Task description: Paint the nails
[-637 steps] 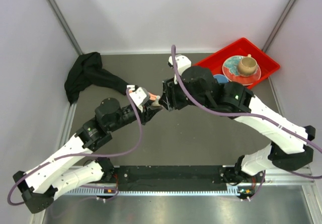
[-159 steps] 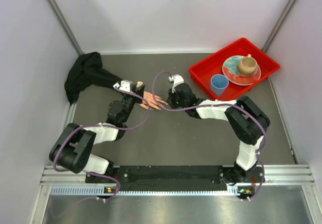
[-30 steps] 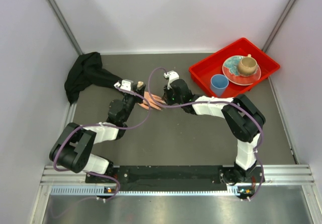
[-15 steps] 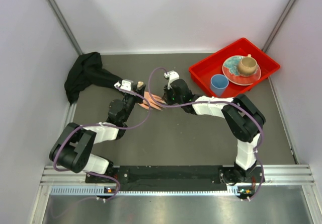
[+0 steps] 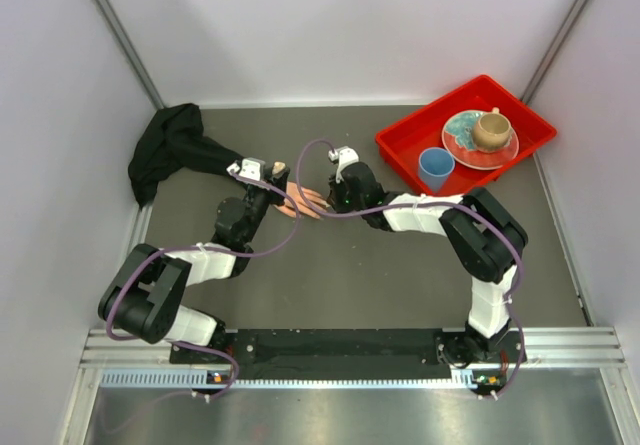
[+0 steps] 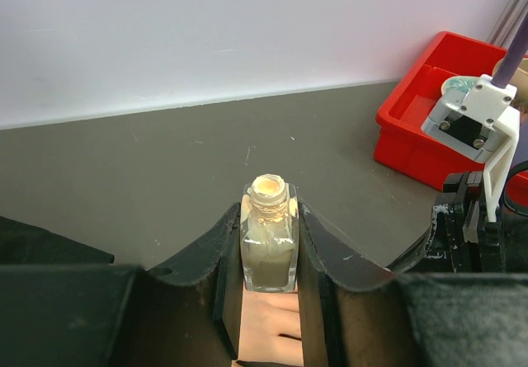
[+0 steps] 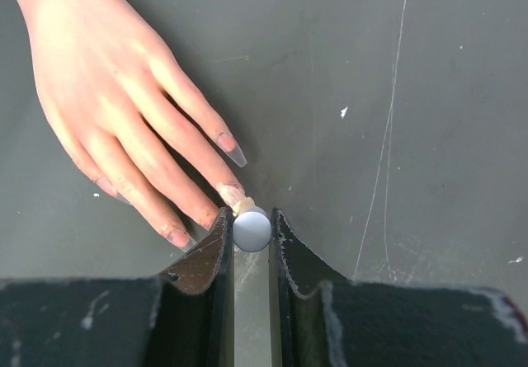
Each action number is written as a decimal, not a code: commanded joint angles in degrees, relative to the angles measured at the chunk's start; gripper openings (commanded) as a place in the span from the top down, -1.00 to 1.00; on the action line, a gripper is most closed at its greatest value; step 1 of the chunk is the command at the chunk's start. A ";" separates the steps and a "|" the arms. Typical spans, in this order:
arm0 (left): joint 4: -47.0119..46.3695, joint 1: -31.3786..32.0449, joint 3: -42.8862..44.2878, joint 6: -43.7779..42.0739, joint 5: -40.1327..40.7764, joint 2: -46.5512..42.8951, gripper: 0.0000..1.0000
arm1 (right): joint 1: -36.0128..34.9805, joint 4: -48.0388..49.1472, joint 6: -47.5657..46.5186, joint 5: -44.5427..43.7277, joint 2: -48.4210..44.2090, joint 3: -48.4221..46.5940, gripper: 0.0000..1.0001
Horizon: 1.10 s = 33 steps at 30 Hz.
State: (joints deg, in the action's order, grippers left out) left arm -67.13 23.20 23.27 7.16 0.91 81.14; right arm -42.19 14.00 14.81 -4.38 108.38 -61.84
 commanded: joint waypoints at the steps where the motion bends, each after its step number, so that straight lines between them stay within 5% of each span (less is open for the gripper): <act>1: -2.56 -0.35 2.22 -0.04 -0.64 -0.11 1.00 | 0.27 2.00 0.48 -0.54 -2.64 0.14 1.00; 19: -2.56 -0.35 2.40 0.14 -0.64 0.24 1.00 | 0.27 4.28 -0.13 -2.21 -7.57 3.66 1.00; 33: -2.39 -0.35 2.40 0.05 -0.64 0.24 1.00 | 0.45 3.05 0.22 1.04 -1.24 -3.72 1.00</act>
State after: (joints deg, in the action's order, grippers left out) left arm -66.74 23.20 23.64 7.18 0.91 81.17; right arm -42.09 15.22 14.79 -4.58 106.17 -62.81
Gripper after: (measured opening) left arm 0.315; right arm 0.125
